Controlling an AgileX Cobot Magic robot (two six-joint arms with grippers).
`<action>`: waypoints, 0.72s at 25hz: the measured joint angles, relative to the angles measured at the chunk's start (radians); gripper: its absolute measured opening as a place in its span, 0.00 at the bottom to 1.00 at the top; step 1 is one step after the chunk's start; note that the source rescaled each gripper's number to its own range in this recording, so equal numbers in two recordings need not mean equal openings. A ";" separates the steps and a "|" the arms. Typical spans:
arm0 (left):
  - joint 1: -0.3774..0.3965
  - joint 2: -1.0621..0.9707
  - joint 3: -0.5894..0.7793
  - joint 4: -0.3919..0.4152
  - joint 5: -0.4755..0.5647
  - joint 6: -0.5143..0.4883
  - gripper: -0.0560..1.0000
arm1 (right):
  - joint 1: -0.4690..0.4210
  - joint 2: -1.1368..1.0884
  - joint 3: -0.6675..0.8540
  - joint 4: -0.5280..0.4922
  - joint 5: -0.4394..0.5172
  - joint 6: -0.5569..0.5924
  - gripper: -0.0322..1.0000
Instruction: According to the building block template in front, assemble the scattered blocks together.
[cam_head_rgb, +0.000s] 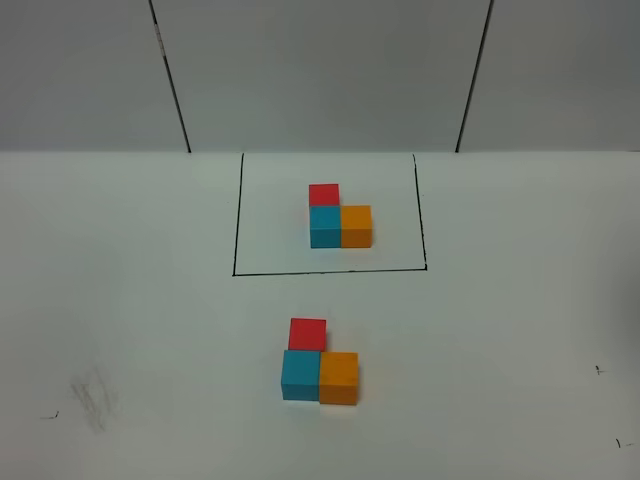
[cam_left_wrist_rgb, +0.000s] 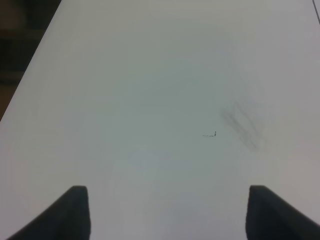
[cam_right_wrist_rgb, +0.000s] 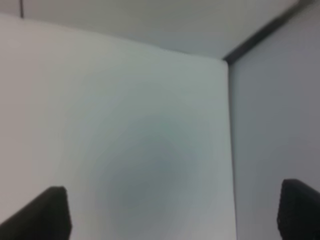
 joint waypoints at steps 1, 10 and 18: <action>0.000 0.000 0.000 0.000 0.000 0.000 0.70 | -0.022 -0.068 0.062 -0.002 0.003 0.001 0.72; 0.000 0.000 0.000 0.000 0.000 -0.001 0.70 | -0.064 -0.679 0.380 0.080 0.005 0.116 0.72; 0.000 0.000 0.000 0.000 0.000 -0.001 0.70 | -0.064 -1.011 0.682 0.293 -0.046 0.100 0.72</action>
